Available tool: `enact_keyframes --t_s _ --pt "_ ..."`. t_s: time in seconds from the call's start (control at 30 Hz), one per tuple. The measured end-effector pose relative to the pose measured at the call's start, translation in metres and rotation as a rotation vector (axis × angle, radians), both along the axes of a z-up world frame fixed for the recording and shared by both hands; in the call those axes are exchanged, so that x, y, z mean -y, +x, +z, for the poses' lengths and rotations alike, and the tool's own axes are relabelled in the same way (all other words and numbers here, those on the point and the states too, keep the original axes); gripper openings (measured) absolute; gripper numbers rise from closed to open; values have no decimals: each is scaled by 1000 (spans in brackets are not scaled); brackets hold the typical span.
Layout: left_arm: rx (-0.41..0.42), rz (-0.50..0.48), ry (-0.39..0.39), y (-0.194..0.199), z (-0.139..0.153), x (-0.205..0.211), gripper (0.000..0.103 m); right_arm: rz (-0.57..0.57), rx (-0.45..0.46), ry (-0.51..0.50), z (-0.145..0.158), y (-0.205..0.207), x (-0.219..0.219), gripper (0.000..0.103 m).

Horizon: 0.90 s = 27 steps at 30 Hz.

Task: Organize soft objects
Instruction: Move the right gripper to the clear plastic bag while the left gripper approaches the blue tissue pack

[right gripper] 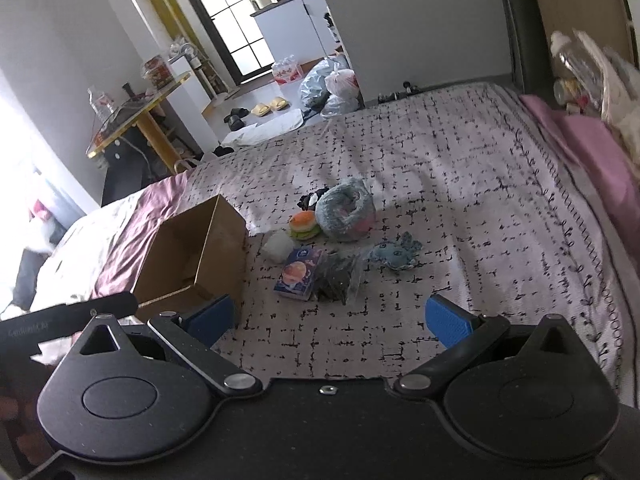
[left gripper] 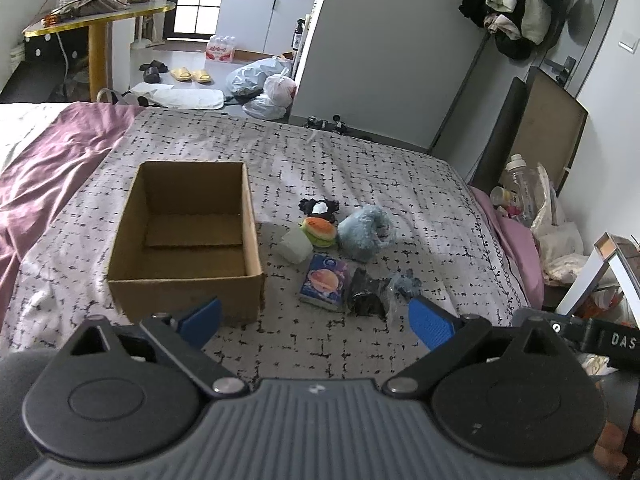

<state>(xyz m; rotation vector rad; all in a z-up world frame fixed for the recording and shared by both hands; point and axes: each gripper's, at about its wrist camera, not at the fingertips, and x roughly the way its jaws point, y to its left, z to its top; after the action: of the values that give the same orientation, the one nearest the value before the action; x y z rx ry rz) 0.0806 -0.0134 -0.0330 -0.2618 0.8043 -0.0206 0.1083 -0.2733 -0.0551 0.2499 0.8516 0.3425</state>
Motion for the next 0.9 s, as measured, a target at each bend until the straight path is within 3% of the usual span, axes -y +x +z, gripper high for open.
enact_keyframes --t_s 0.2,0.6,0.9 --pt "0 -21 -2 18 -7 7 93 -5 -38 32 -14 22 2 99" --pt "-52 -52 -8 55 -37 26 83 -57 -174 208 -55 69 14 85" --pt "-102 -56 -19 87 -65 37 72 -84 -230 242 -78 100 14 73"
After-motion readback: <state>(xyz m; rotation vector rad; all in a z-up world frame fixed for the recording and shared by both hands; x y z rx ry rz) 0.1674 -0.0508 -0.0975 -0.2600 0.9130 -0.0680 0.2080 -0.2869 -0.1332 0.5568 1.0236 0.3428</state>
